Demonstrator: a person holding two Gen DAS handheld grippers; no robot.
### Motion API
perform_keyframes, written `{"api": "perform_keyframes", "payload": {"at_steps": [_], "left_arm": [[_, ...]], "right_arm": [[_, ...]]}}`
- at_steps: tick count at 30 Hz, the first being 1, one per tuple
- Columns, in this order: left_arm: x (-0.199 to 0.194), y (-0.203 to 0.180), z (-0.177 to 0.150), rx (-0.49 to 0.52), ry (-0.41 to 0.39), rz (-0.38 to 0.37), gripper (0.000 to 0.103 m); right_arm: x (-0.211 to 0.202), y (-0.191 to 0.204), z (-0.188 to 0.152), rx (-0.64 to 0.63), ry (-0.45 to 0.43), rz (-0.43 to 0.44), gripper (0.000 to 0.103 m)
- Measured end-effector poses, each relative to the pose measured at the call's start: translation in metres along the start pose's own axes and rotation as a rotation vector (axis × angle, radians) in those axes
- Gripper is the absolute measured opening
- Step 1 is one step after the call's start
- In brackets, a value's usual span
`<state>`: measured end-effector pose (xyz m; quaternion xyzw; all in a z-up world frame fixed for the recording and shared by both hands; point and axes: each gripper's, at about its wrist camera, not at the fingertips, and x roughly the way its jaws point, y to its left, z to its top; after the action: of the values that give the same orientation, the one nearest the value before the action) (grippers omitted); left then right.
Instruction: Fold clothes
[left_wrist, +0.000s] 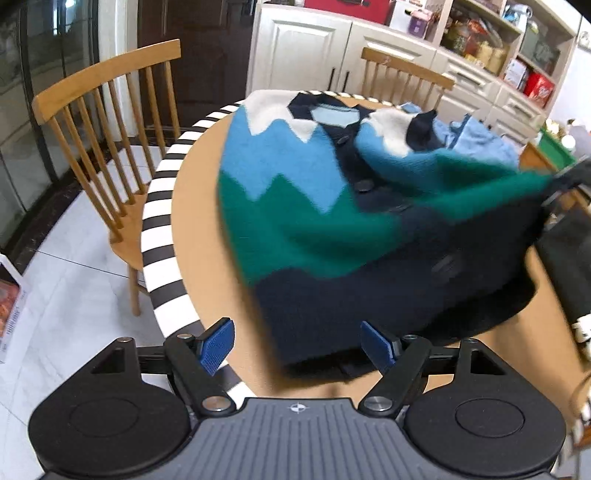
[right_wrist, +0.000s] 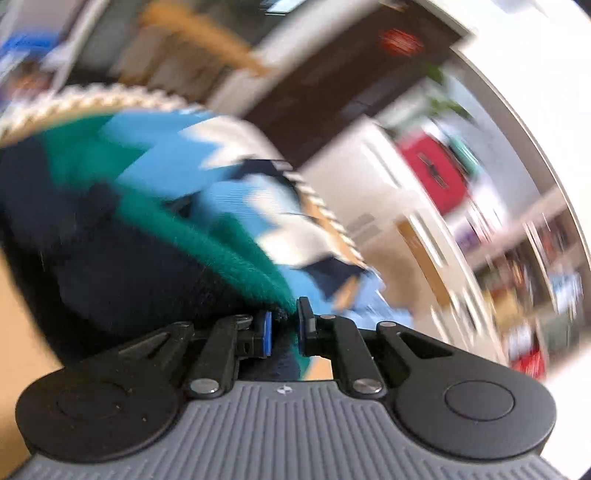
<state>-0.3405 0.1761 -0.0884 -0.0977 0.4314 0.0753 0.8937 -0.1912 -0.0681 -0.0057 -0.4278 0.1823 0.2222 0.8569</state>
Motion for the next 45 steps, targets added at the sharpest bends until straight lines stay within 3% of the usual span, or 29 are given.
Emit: {"api": "perform_keyframes", "payload": {"at_steps": [5, 8, 9, 14, 16, 18, 19, 22, 23, 24, 25, 27, 28, 31, 35, 38, 40, 45], "left_arm": [[0.002, -0.022, -0.004, 0.010, -0.005, -0.066, 0.078], [0.008, -0.046, -0.010, 0.073, -0.003, -0.095, 0.078], [0.010, -0.054, -0.012, 0.098, -0.003, -0.094, 0.078], [0.024, -0.081, -0.021, 0.222, -0.002, -0.052, 0.076], [0.027, -0.083, -0.023, 0.245, 0.006, -0.039, 0.070], [0.031, -0.083, -0.024, 0.243, 0.026, -0.040, 0.052], [0.033, -0.082, -0.024, 0.241, 0.037, -0.042, 0.052], [0.041, -0.056, -0.018, 0.022, 0.085, -0.109, 0.044], [0.043, -0.046, -0.015, -0.059, 0.102, -0.133, 0.034], [0.046, -0.037, -0.013, -0.140, 0.118, -0.157, 0.017], [0.049, -0.027, -0.011, -0.220, 0.134, -0.181, 0.012], [0.054, -0.008, -0.006, -0.382, 0.166, -0.228, 0.009], [0.054, -0.003, -0.004, -0.410, 0.170, -0.229, 0.009], [0.050, 0.001, -0.001, -0.404, 0.161, -0.207, 0.008], [0.047, 0.001, 0.002, -0.413, 0.156, -0.212, 0.008], [0.048, 0.002, 0.005, -0.429, 0.158, -0.217, 0.008], [0.048, 0.003, 0.008, -0.435, 0.157, -0.216, 0.008], [0.039, 0.000, 0.009, -0.375, 0.131, -0.185, 0.009]], "right_arm": [[-0.026, -0.066, -0.006, 0.291, 0.048, 0.000, 0.012], [-0.022, -0.096, -0.026, 0.481, 0.120, 0.015, 0.013], [-0.019, -0.098, -0.035, 0.523, 0.156, 0.005, 0.013], [0.002, -0.066, -0.074, 0.571, 0.321, 0.122, 0.018], [0.004, -0.051, -0.084, 0.581, 0.370, 0.133, 0.041], [0.002, -0.039, -0.091, 0.578, 0.379, 0.133, 0.052], [-0.004, -0.036, -0.095, 0.584, 0.379, 0.146, 0.055], [-0.009, -0.043, -0.106, 0.650, 0.376, 0.165, 0.058], [-0.009, -0.050, -0.110, 0.692, 0.367, 0.157, 0.058], [-0.010, -0.056, -0.114, 0.736, 0.356, 0.137, 0.059], [-0.006, -0.066, -0.116, 0.760, 0.346, 0.124, 0.061], [-0.001, -0.061, -0.119, 0.734, 0.345, 0.114, 0.061], [0.002, -0.055, -0.119, 0.706, 0.350, 0.113, 0.061], [-0.009, -0.027, -0.112, 0.515, 0.317, 0.157, 0.062], [-0.032, 0.008, -0.116, 0.205, 0.256, 0.112, 0.070], [-0.014, 0.036, -0.120, 0.008, 0.261, 0.114, 0.065], [0.001, 0.041, -0.117, -0.005, 0.258, 0.063, 0.045], [0.015, 0.005, -0.109, 0.310, 0.211, 0.000, 0.011]]}}
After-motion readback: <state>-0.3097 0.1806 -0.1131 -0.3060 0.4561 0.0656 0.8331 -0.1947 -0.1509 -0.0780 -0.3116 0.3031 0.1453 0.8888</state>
